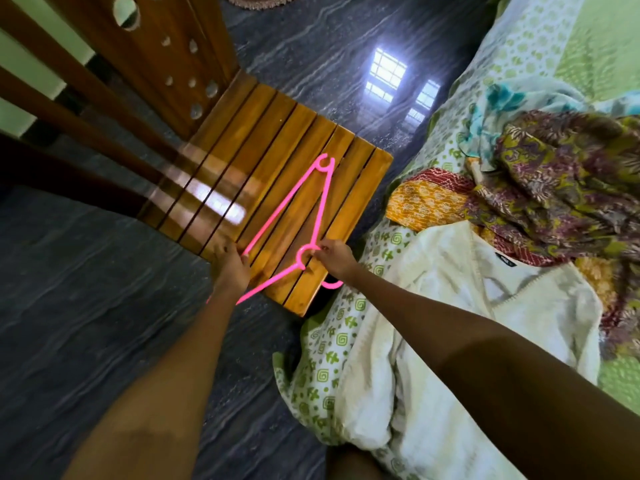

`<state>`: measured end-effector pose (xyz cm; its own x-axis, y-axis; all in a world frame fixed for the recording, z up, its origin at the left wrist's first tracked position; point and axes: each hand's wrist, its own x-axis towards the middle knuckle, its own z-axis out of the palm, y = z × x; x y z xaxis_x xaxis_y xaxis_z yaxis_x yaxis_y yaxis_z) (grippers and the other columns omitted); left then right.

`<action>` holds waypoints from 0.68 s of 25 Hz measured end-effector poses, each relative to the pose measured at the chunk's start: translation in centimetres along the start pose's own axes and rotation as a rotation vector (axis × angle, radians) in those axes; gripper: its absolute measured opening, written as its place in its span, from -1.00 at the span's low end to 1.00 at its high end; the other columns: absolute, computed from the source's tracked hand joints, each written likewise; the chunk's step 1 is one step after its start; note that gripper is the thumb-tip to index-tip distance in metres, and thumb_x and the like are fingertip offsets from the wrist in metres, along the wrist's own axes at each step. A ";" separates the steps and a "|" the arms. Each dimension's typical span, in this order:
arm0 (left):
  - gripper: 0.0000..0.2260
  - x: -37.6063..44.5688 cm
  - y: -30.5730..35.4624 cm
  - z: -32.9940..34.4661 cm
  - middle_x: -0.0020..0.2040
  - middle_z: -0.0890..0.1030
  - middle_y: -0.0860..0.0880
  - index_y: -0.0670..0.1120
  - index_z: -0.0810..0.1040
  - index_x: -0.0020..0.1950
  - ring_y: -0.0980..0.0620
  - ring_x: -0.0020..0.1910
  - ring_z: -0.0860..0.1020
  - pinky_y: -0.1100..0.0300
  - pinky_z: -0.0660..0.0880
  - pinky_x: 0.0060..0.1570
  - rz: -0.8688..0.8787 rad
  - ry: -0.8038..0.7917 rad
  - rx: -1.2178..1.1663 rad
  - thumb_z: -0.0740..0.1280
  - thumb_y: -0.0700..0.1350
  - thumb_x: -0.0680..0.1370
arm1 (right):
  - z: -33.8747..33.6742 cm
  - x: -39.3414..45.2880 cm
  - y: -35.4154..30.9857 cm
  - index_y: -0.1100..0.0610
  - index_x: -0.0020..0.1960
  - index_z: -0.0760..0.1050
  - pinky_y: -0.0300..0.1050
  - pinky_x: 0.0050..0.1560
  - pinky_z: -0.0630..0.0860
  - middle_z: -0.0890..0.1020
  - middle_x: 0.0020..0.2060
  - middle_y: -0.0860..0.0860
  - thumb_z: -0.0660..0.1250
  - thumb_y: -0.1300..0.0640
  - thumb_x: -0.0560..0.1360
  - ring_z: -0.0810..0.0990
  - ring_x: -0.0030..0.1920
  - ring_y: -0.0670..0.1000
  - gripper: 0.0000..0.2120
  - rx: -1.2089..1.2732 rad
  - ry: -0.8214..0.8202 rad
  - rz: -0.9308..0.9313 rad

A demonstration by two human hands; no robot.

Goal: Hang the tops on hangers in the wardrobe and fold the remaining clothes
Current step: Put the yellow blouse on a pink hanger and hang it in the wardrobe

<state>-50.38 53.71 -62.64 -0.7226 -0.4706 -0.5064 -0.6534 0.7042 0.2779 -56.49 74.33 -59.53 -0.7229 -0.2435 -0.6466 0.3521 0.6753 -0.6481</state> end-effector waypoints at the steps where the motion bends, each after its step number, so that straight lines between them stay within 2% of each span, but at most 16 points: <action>1: -0.68 -0.7 0.2 -0.2 0.27 0.36 -0.31 -0.26 0.39 0.29 -0.31 0.19 0.42 -0.10 0.38 0.18 0.011 -0.037 -0.033 0.22 -0.13 0.59 | -0.6 -0.9 -0.2 0.35 0.02 0.56 -0.13 -0.42 0.26 0.47 -0.43 0.14 0.25 0.20 0.57 0.43 -0.44 -0.07 -0.79 0.117 -0.014 -0.013; 2: -0.68 -1.6 0.7 -0.4 0.24 0.38 -0.29 -0.27 0.42 0.26 -0.30 0.17 0.44 -0.09 0.39 0.17 0.027 -0.054 -0.067 0.23 -0.10 0.59 | -1.6 -1.9 -0.5 0.34 -0.01 0.57 -0.22 -0.52 0.19 0.35 -0.52 0.04 0.23 0.20 0.58 0.30 -0.56 -0.15 -0.78 0.261 -0.057 0.002; 4: -0.71 -4.0 2.6 -1.3 0.09 0.47 -0.32 -0.32 0.46 0.16 -0.30 0.07 0.48 -0.06 0.40 0.07 0.077 -0.007 -0.222 0.22 -0.10 0.61 | -4.6 -4.0 -0.7 0.22 -0.06 0.59 -0.31 -0.62 0.07 0.26 -0.59 -0.07 0.21 0.19 0.59 0.15 -0.64 -0.17 -0.80 0.499 -0.219 0.077; 6: -0.73 -6.5 5.6 -1.6 -0.11 0.51 -0.42 -0.37 0.48 0.10 -0.33 -0.09 0.52 -0.02 0.42 -0.13 0.117 -0.005 -0.450 0.19 -0.15 0.62 | -8.5 -6.0 0.1 0.16 -0.08 0.58 -0.31 -0.60 0.05 0.25 -0.61 -0.10 0.22 0.18 0.58 0.13 -0.63 -0.15 -0.82 0.600 -0.286 0.122; 8: -0.69 -8.4 8.9 -0.8 -0.36 0.48 -0.38 -0.42 0.50 -0.02 -0.21 -0.39 0.51 0.07 0.38 -0.39 0.098 -0.077 -0.617 0.17 -0.15 0.63 | -12.1 -7.8 2.1 0.18 -0.09 0.58 -0.28 -0.55 0.19 0.34 -0.60 -0.06 0.26 0.08 0.52 0.24 -0.61 -0.13 -0.80 0.782 -0.261 0.168; 9: -0.66 -9.4 10.7 0.3 -0.52 0.41 -0.22 -0.39 0.49 -0.16 -0.05 -0.59 0.41 0.15 0.30 -0.51 0.063 -0.123 -0.675 0.16 -0.13 0.63 | -13.8 -9.0 3.4 0.20 -0.08 0.59 -0.25 -0.48 0.36 0.46 -0.55 -0.02 0.26 -0.03 0.46 0.39 -0.55 -0.09 -0.70 1.021 -0.234 0.192; 10: -0.64 -10.6 12.8 1.5 -0.58 0.32 -0.06 -0.26 0.43 -0.29 0.05 -0.66 0.30 0.22 0.22 -0.57 0.009 -0.171 -0.739 0.16 -0.09 0.63 | -15.2 -10.0 5.1 0.21 -0.06 0.61 -0.19 -0.31 0.53 0.58 -0.43 0.06 0.27 -0.14 0.39 0.56 -0.42 -0.02 -0.58 1.327 -0.199 0.196; 11: -0.65 -11.8 14.9 3.0 -0.58 0.28 0.02 -0.14 0.34 -0.34 0.06 -0.63 0.27 0.23 0.20 -0.56 -0.044 -0.199 -0.803 0.17 -0.05 0.63 | -16.4 -10.9 7.1 0.22 -0.02 0.62 -0.05 -0.08 0.59 0.65 -0.24 0.13 0.33 -0.24 0.31 0.66 -0.21 0.06 -0.46 1.576 -0.144 0.173; 12: -0.65 -13.0 17.0 4.4 -0.54 0.27 0.02 -0.07 0.29 -0.35 0.03 -0.55 0.29 0.17 0.22 -0.50 -0.077 -0.214 -0.858 0.19 -0.01 0.62 | -17.1 -11.9 8.9 0.20 0.05 0.60 0.10 0.10 0.54 0.65 -0.05 0.17 0.41 -0.30 0.20 0.65 -0.02 0.13 -0.35 1.727 -0.102 0.134; 14: -0.65 -15.5 20.9 7.5 -0.45 0.30 -0.05 -0.10 0.32 -0.35 -0.08 -0.35 0.31 0.02 0.25 -0.35 -0.114 -0.223 -0.928 0.21 0.07 0.56 | -17.6 -13.8 11.1 0.14 0.20 0.50 0.19 0.22 0.43 0.58 0.17 0.14 0.53 -0.35 0.01 0.57 0.17 0.16 -0.10 1.724 -0.048 0.100; 15: -0.66 -16.8 22.8 9.0 -0.43 0.32 -0.08 -0.15 0.38 -0.32 -0.09 -0.30 0.33 0.01 0.26 -0.33 -0.142 -0.239 -0.963 0.21 0.05 0.56 | -17.9 -14.4 11.8 0.10 0.24 0.45 0.15 0.21 0.44 0.58 0.18 0.11 0.54 -0.36 -0.03 0.56 0.18 0.13 -0.04 1.627 -0.024 0.122; 17: -0.71 -19.5 26.4 11.0 -0.44 0.35 -0.07 -0.15 0.42 -0.29 -0.06 -0.40 0.37 0.10 0.28 -0.39 -0.173 -0.272 -0.977 0.19 -0.08 0.61 | -18.7 -14.7 12.9 0.04 0.24 0.43 -0.02 0.04 0.51 0.62 0.08 0.02 0.51 -0.37 0.02 0.62 0.04 0.03 -0.10 1.401 0.109 0.194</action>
<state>-51.05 87.34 -54.45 -0.6051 -0.3028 -0.7363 -0.7296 -0.1593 0.6651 -52.45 99.65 -50.82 -0.6143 -0.1303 -0.7782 0.6920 -0.5630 -0.4519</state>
